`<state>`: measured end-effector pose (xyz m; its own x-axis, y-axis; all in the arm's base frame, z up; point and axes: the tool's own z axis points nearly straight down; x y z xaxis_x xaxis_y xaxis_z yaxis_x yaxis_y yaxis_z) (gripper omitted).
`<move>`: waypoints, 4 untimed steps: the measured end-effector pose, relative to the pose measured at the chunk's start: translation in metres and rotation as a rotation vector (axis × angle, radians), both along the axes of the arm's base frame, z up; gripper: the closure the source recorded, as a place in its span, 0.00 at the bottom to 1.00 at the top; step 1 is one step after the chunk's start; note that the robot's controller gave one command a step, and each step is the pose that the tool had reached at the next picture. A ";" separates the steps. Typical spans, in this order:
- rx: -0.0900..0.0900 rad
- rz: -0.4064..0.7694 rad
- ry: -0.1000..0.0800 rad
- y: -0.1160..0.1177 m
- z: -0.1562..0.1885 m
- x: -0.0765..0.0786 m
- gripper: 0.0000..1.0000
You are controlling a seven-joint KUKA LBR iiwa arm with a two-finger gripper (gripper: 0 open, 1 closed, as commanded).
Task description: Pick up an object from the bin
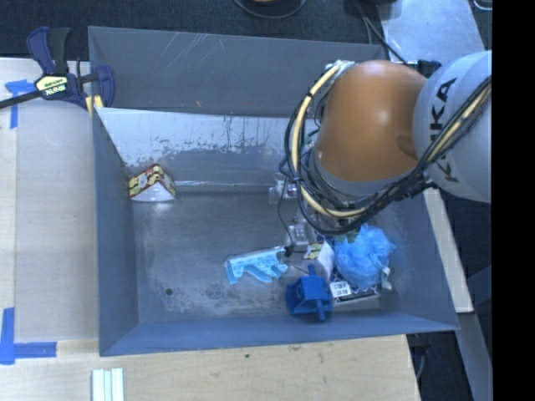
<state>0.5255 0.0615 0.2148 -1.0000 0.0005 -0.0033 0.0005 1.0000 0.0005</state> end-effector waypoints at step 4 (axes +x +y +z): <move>0.000 0.125 -0.002 -0.029 -0.143 -0.018 1.00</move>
Offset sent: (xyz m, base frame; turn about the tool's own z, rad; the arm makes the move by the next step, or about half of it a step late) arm -0.0010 -0.0363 -0.1144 -0.2438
